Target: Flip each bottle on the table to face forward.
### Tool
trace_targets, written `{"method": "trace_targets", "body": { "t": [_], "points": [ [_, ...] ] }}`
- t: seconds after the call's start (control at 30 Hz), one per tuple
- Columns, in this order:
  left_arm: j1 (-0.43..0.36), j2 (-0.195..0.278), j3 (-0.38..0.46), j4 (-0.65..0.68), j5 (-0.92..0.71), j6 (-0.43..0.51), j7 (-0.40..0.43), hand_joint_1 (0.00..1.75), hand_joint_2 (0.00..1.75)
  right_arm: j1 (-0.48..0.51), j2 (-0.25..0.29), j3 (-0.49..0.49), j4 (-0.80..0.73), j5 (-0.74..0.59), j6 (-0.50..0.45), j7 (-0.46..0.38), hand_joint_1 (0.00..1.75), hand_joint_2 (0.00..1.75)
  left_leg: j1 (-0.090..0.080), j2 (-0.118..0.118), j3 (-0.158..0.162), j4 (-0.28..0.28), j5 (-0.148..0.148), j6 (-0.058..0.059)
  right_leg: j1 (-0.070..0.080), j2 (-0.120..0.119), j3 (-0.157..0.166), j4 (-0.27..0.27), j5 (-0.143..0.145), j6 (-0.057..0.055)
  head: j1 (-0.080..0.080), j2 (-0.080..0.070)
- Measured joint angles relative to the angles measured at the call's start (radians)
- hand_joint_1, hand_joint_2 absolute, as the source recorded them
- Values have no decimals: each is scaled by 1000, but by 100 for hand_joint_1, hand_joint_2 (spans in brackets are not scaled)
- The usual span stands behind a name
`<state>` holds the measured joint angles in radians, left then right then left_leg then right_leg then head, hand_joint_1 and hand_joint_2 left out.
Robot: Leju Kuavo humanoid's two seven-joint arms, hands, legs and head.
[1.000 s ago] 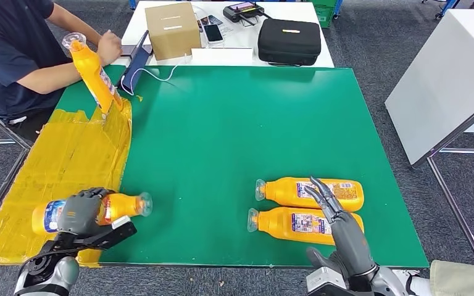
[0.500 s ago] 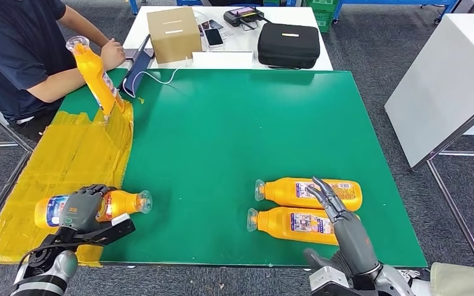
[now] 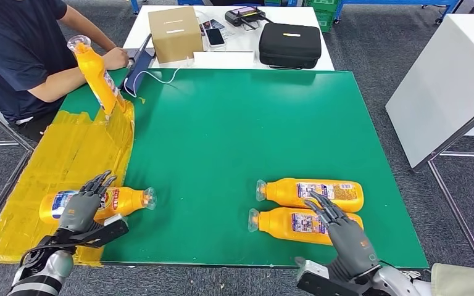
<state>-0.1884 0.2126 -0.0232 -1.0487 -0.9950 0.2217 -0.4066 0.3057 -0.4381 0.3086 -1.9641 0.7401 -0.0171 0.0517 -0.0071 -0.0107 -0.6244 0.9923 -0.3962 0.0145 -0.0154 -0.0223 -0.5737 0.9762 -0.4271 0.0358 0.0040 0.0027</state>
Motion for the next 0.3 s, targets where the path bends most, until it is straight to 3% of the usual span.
{"method": "trace_targets", "body": {
  "t": [0.3],
  "points": [
    [10, -25, 30, -73, 247, -98, -89, 0, 0, 28, -127, -5, 21, -16, 36, 106, 0, 175, 0, 1, -2, 0, 0, 0, 0, 0, -2, 0, 1, 0, 0, 0]
  ]
}}
